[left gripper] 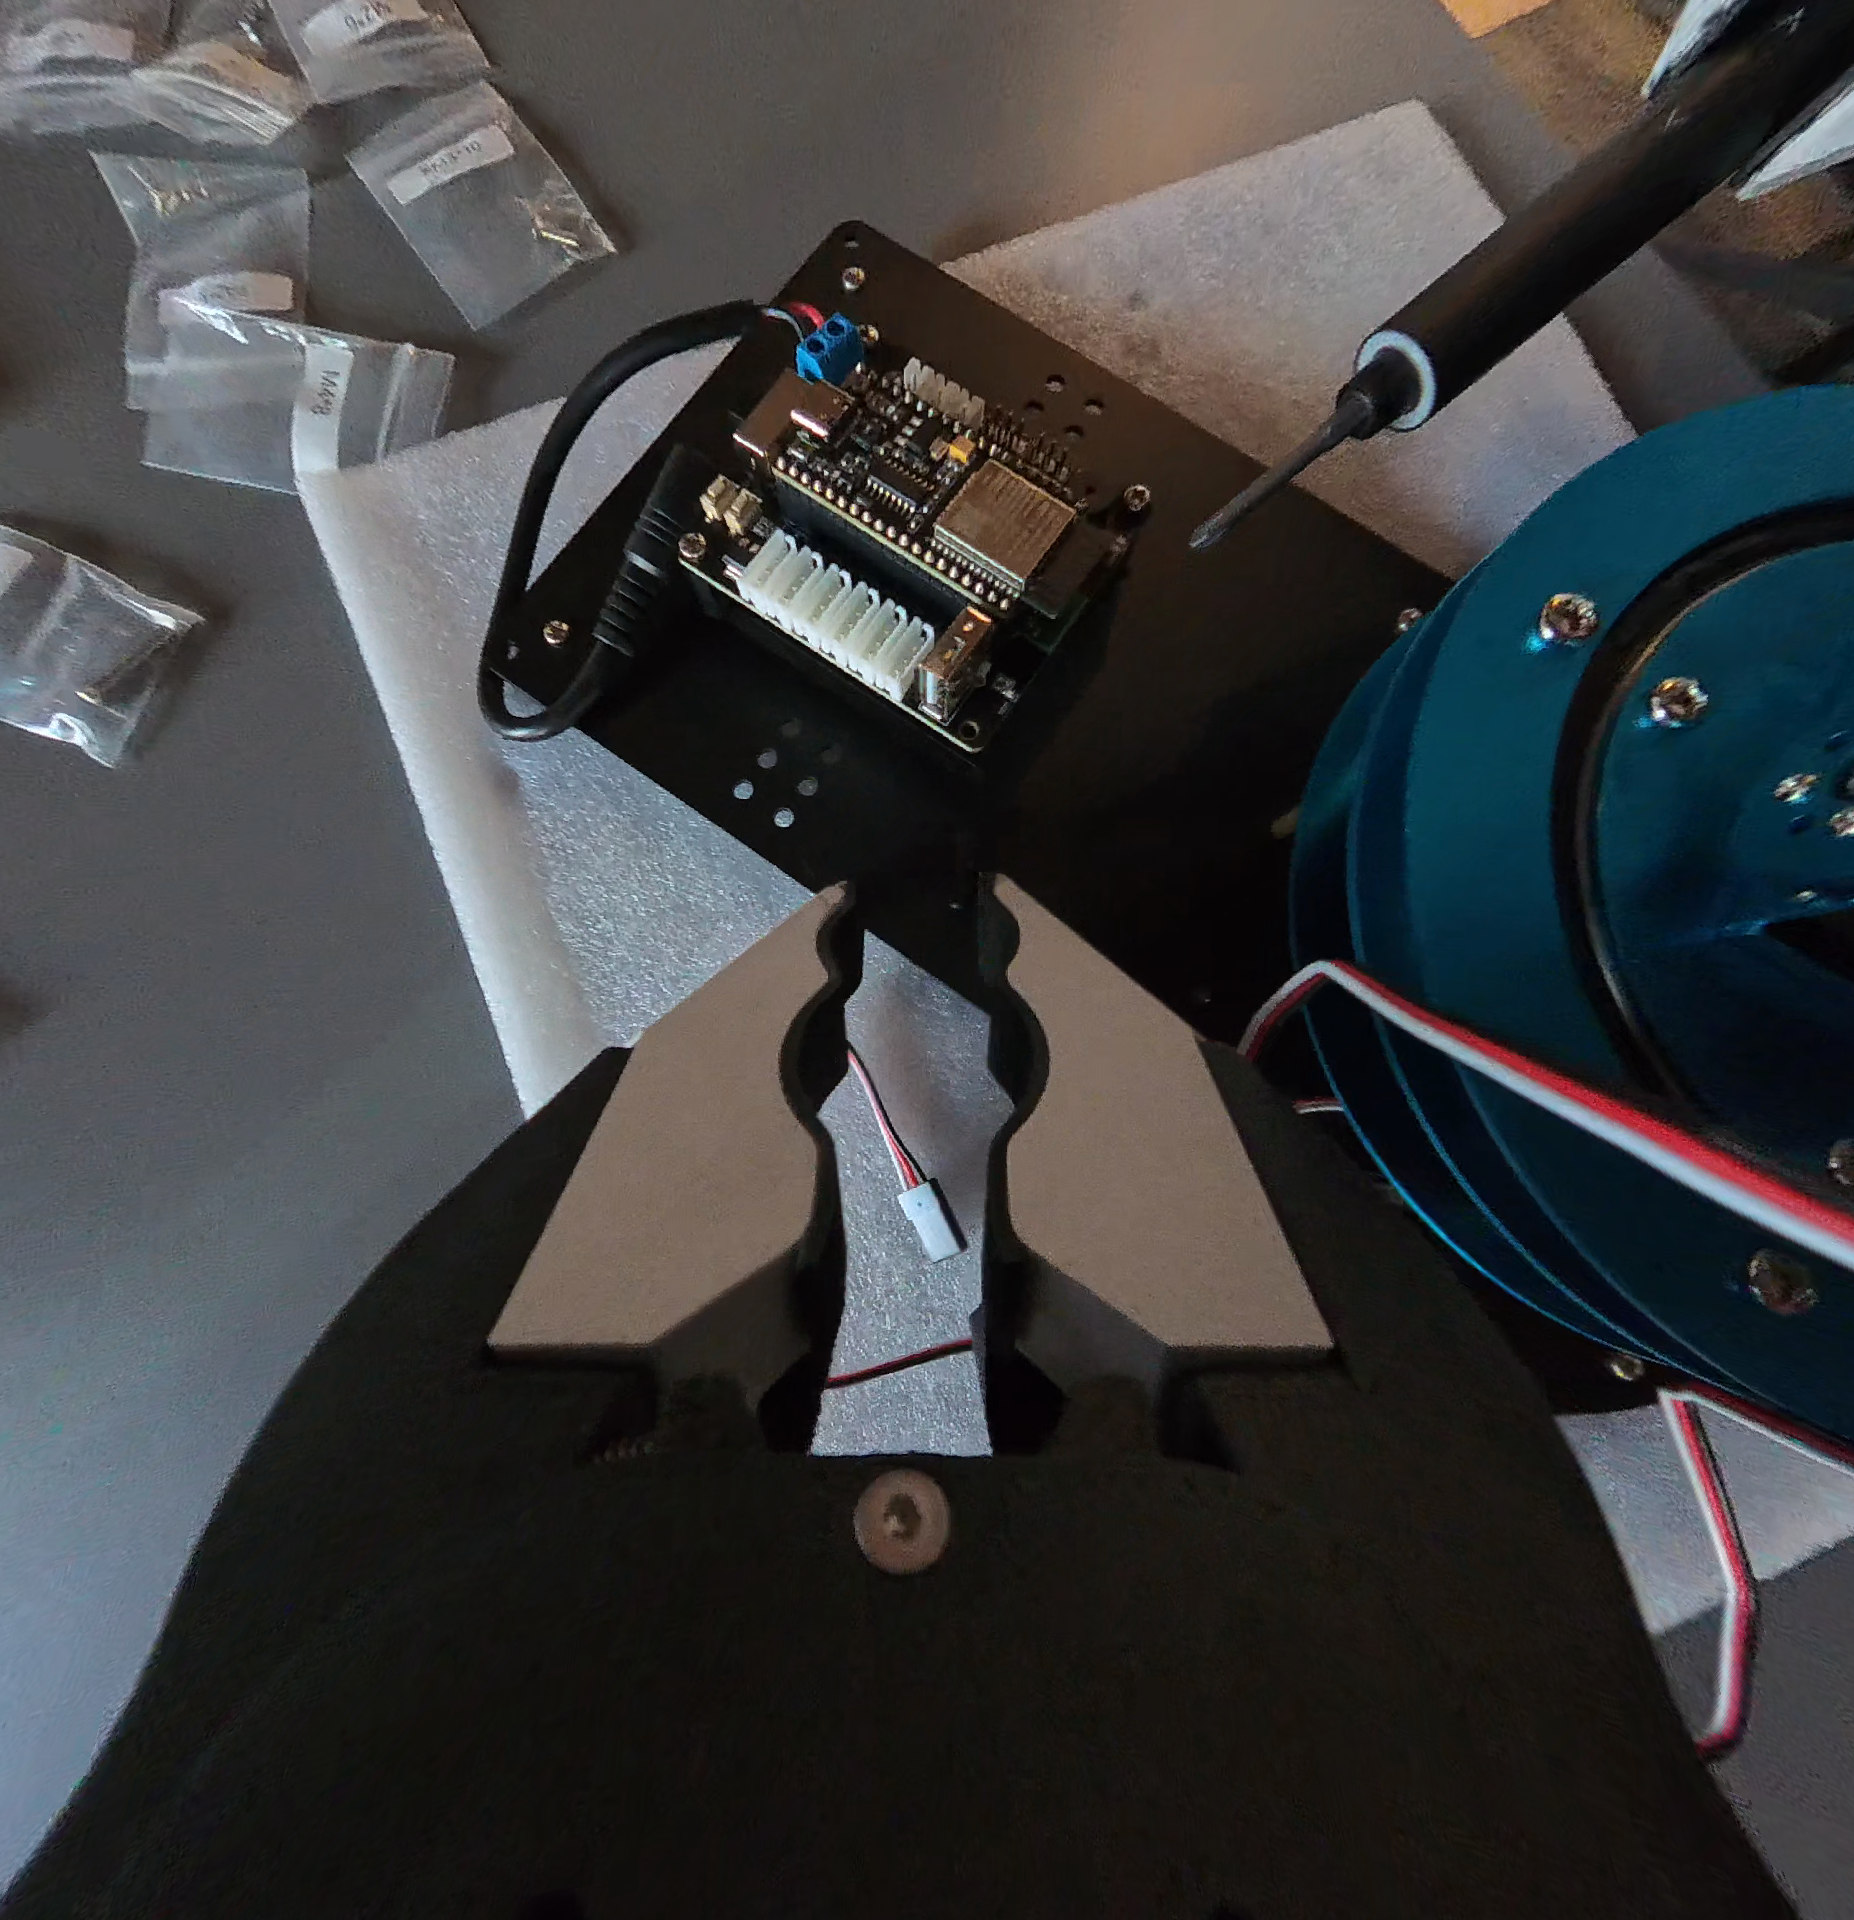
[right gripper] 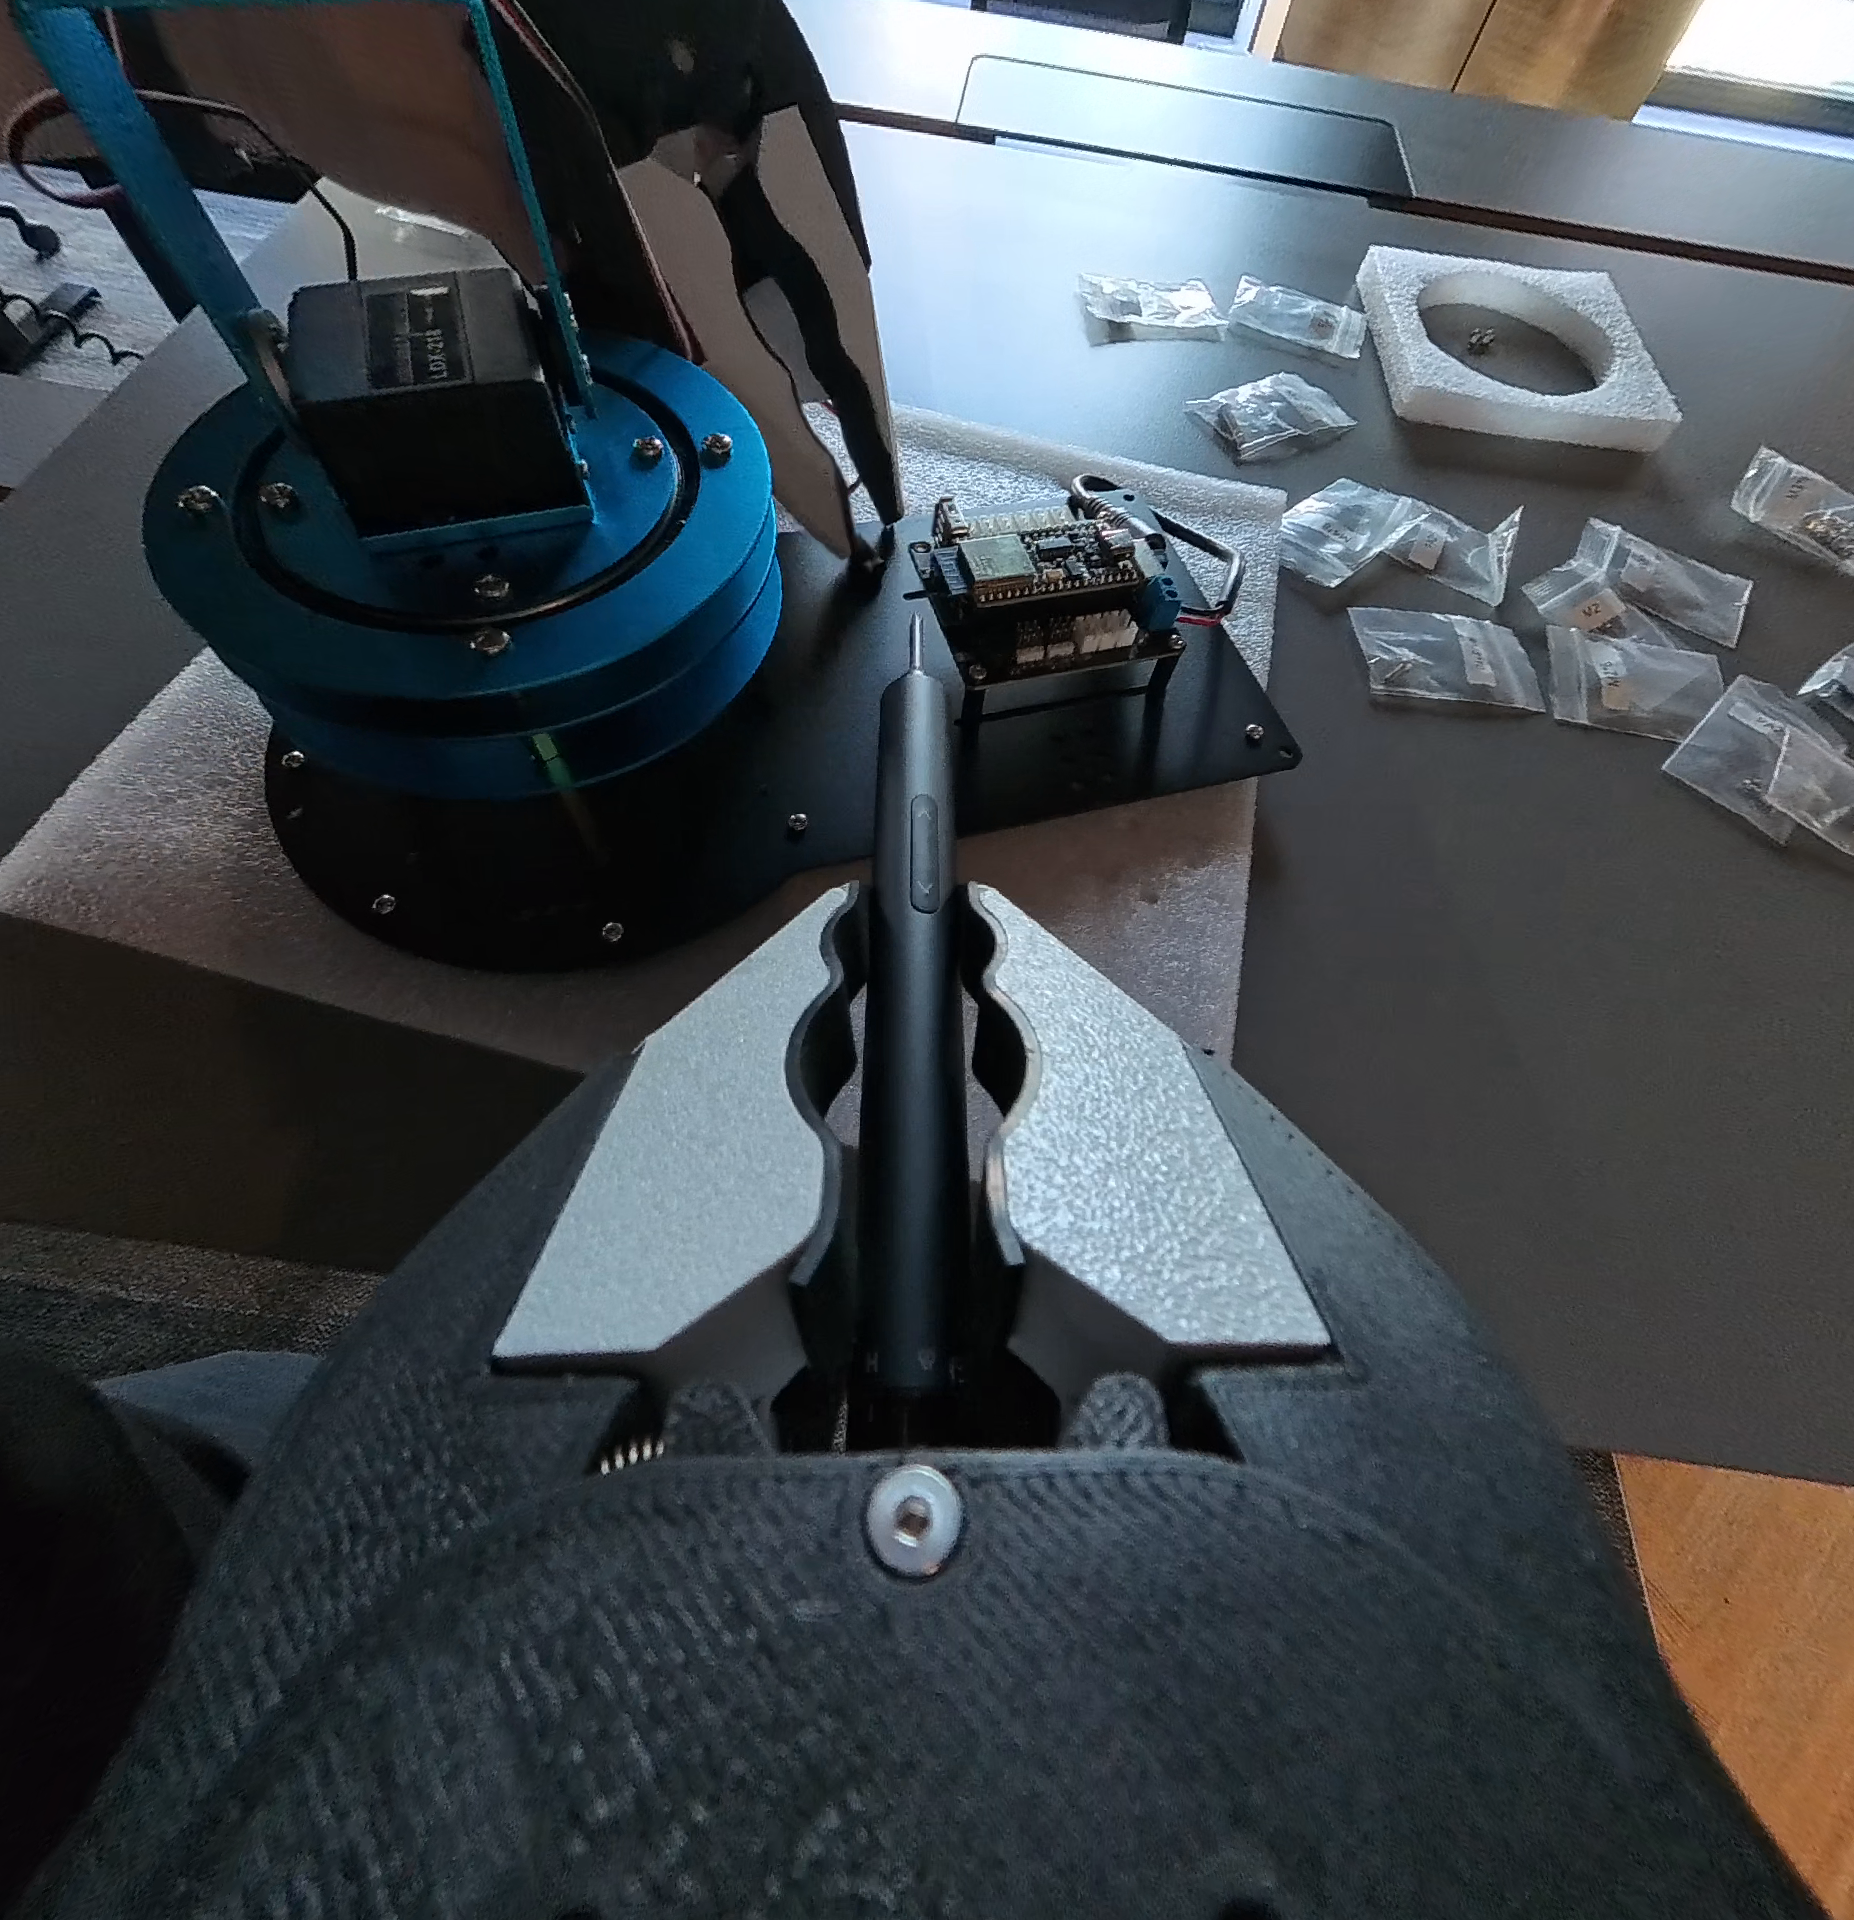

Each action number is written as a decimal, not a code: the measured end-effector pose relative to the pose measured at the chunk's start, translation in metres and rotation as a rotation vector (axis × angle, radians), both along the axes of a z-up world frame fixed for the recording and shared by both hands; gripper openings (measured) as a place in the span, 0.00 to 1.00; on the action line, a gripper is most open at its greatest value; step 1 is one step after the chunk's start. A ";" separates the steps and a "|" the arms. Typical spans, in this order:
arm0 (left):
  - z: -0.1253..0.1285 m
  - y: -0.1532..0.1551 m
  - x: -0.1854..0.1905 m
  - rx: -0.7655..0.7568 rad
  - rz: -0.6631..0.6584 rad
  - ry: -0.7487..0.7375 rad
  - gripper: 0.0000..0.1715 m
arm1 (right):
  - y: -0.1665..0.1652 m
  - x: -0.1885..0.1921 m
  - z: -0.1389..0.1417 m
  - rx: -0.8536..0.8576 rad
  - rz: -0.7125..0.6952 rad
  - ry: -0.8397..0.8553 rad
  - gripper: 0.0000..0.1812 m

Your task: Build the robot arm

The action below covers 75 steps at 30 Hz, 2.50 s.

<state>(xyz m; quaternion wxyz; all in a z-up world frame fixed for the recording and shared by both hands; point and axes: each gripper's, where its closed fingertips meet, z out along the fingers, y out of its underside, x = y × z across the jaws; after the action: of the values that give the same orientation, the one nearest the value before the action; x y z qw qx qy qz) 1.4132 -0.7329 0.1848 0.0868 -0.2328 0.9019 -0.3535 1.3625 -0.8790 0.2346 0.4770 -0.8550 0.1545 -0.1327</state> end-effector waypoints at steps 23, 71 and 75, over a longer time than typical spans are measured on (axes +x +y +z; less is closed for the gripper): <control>0.029 0.037 0.017 -0.123 0.205 -0.084 0.02 | -0.070 0.022 -0.011 -0.004 -0.304 0.015 0.09; 0.151 0.106 -0.123 -0.811 0.221 -0.269 0.02 | 0.015 -0.045 0.174 0.531 -0.328 -0.420 0.18; 0.168 0.120 -0.122 -0.878 0.059 -0.170 0.02 | 0.087 -0.115 0.200 0.539 -0.209 -0.446 0.14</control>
<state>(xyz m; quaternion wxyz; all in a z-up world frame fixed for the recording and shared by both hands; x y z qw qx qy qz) 1.2913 -0.6129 0.3524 0.0635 -0.2431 0.6490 -0.7181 1.2473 -0.7922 0.4343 0.6910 -0.6282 0.1626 -0.3186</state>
